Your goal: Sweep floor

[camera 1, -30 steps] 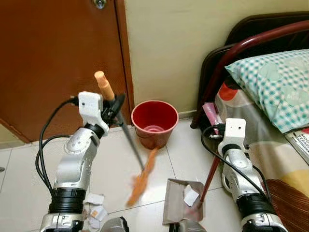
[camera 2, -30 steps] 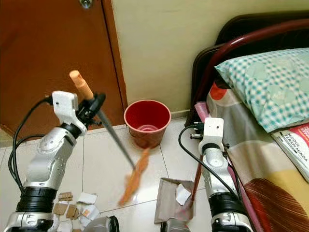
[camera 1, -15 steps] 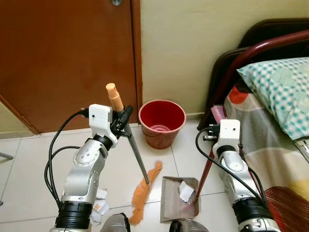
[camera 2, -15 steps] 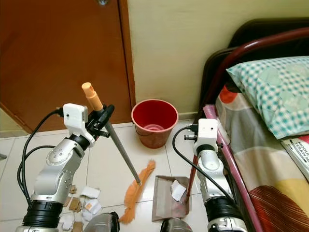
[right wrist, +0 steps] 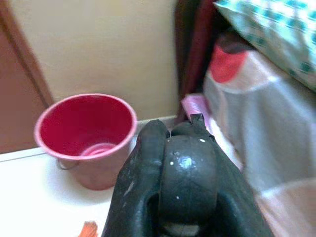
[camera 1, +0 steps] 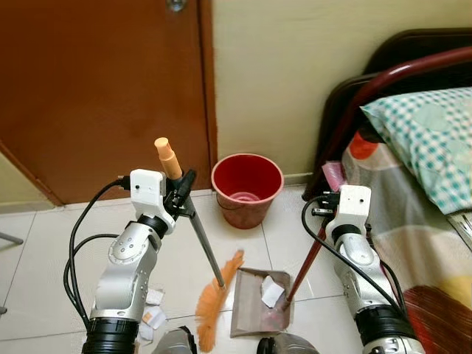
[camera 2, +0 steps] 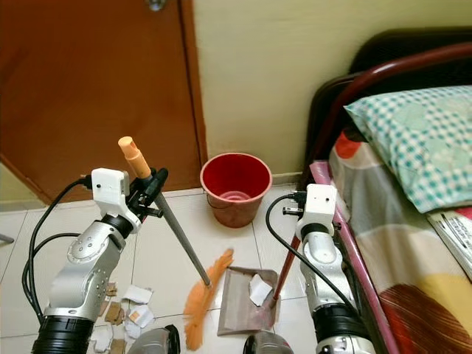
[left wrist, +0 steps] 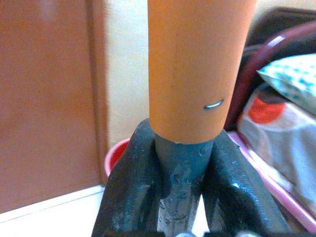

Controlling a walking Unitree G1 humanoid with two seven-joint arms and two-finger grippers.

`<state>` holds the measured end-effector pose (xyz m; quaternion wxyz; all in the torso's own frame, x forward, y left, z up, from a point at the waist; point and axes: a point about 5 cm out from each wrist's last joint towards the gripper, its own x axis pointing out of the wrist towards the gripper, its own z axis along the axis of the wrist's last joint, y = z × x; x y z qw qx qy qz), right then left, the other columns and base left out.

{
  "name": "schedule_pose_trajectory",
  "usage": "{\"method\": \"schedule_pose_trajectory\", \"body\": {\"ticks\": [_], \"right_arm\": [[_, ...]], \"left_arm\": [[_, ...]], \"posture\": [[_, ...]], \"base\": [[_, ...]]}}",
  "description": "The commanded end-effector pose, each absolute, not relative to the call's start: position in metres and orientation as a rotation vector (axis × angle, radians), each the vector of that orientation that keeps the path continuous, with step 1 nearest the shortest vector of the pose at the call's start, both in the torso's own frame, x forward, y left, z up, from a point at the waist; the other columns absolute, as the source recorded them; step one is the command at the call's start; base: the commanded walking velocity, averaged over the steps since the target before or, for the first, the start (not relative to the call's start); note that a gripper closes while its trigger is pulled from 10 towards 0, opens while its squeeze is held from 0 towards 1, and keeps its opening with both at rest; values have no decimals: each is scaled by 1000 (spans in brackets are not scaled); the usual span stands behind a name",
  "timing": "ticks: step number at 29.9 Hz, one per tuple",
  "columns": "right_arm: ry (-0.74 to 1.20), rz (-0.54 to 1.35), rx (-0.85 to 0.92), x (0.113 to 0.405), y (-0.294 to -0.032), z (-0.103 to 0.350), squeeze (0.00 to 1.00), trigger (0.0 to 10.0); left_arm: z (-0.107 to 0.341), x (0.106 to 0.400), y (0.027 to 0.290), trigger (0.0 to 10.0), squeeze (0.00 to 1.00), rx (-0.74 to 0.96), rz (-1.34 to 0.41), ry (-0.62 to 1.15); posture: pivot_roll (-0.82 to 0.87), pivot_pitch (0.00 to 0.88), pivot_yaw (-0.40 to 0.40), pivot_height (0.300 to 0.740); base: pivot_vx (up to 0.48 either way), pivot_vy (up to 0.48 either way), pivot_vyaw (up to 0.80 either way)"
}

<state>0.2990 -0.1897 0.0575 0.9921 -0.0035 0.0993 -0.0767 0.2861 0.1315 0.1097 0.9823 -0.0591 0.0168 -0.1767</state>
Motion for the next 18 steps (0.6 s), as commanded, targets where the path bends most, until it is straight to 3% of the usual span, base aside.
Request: {"method": "schedule_pose_trajectory", "body": {"ticks": [1, 14, 18], "right_arm": [[180, -138, -9, 301, -186, 60, 0, 10000], [151, -118, -2, 307, -182, 67, 0, 10000], [148, -117, 1, 309, -183, 69, 0, 10000]], "left_arm": [[108, 284, 138, 10000, 0, -119, -333, 36], [107, 286, 140, 10000, 0, -89, -310, 40], [98, 281, 151, 10000, 0, -80, -239, 65]], "posture": [[-10, 100, -27, 740], [-26, 102, -6, 740], [-26, 98, -9, 740]], "base": [[0, -360, 0], [0, -355, 90], [0, 0, 0]]}}
